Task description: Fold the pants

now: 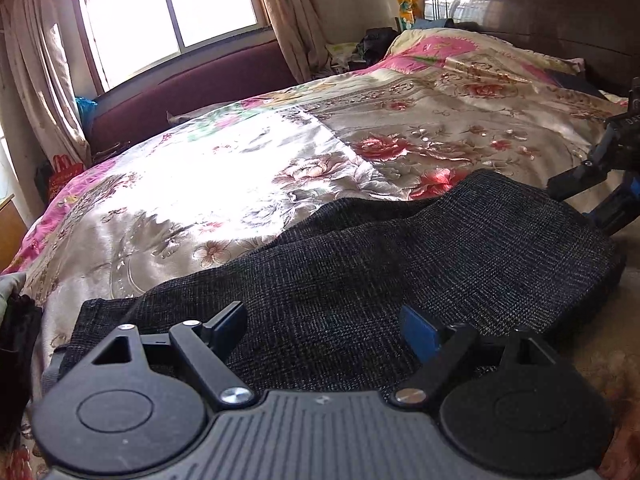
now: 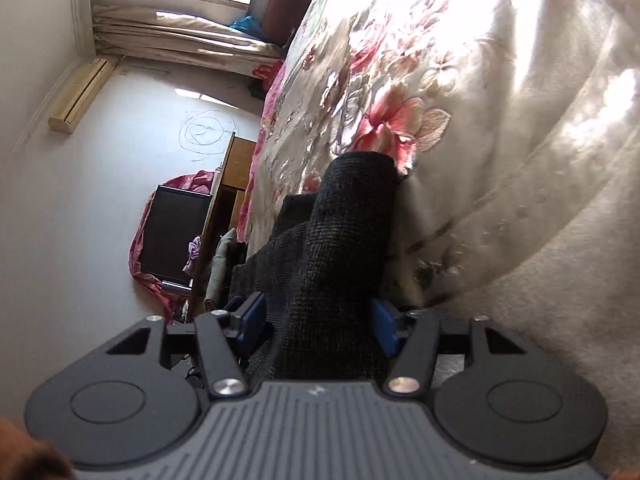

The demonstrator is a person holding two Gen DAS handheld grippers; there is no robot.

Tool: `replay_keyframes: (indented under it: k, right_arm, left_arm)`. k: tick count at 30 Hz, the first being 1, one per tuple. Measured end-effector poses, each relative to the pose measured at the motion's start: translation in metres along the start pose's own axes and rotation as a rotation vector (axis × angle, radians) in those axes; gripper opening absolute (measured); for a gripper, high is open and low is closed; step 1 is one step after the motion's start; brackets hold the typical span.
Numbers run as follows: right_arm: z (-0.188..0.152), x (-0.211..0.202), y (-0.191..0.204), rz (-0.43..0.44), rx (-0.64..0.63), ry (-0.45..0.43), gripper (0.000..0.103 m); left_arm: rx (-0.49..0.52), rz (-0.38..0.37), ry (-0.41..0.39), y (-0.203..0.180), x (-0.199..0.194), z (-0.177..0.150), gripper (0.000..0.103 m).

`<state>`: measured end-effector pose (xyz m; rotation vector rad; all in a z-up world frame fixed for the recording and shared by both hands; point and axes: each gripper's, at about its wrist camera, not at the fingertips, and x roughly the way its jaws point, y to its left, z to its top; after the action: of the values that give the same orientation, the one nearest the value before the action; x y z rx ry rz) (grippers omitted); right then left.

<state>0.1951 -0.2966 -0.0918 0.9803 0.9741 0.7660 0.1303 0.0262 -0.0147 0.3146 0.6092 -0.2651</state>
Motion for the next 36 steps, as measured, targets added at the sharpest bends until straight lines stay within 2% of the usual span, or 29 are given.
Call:
replay_keyframes:
  k: [2,4,7,10,12,14,15,16,17,18,19,21,23,27,30,32,34,36]
  right_arm:
    - [0.002,-0.002,-0.004,-0.021,-0.016,0.014,0.049]
    - [0.005,0.002,-0.008,-0.012,-0.002,0.022,0.049]
    - [0.006,0.023,-0.010,0.059,0.024,0.029,0.053]
    - [0.007,0.021,0.001,0.075,-0.020,0.061,0.054]
    - [0.007,0.002,-0.003,0.152,0.032,0.031,0.054]
    - [0.009,-0.014,-0.011,0.245,0.078,-0.038,0.054]
    - [0.011,-0.019,-0.014,0.220,0.077,-0.060,0.054]
    - [0.013,-0.019,-0.016,0.141,0.071,-0.059,0.055]
    - [0.015,-0.018,-0.017,0.052,0.051,-0.041,0.051]
    - [0.015,-0.017,-0.018,0.013,0.028,-0.017,0.040]
    - [0.014,-0.016,-0.018,-0.006,0.013,0.009,0.040]
    - [0.014,-0.013,-0.017,0.009,0.005,0.045,0.045]
    - [0.017,0.000,-0.021,0.075,0.034,0.094,0.048]
    - [0.027,0.043,-0.028,0.166,0.043,0.166,0.040]
    - [0.036,0.069,-0.038,0.288,0.125,0.150,0.040]
    - [0.037,0.085,-0.040,0.335,0.169,0.140,0.038]
    - [0.037,0.084,-0.031,0.290,0.127,0.123,0.036]
    - [0.036,0.065,-0.022,0.209,0.049,0.078,0.024]
  left_arm:
    - [-0.008,-0.003,0.006,0.001,0.003,0.000,0.096]
    - [-0.014,-0.005,0.004,0.001,0.003,0.000,0.097]
    - [-0.015,-0.007,0.013,0.000,0.006,0.000,0.097]
    - [0.003,-0.005,0.021,-0.001,0.005,0.002,0.097]
    - [0.026,-0.014,0.021,-0.001,0.004,0.003,0.097]
    - [0.042,-0.019,0.022,-0.003,0.006,0.004,0.097]
    - [0.047,-0.021,0.024,-0.004,0.007,0.005,0.097]
    - [0.051,-0.022,0.026,-0.005,0.009,0.006,0.097]
    - [0.056,-0.022,0.027,-0.006,0.011,0.007,0.097]
    - [0.063,-0.023,0.025,-0.008,0.011,0.008,0.097]
    - [0.074,-0.023,0.024,-0.009,0.011,0.009,0.097]
    - [0.098,-0.029,0.021,-0.012,0.011,0.009,0.097]
    - [0.103,-0.036,0.020,-0.014,0.011,0.009,0.097]
    - [0.080,-0.053,0.030,-0.012,0.015,0.009,0.097]
    - [0.052,-0.061,0.043,-0.011,0.020,0.009,0.098]
    - [0.051,-0.054,0.052,-0.011,0.024,0.010,0.099]
    - [0.059,-0.047,0.058,-0.012,0.027,0.011,0.099]
    - [0.050,-0.059,0.068,-0.011,0.028,0.013,0.099]
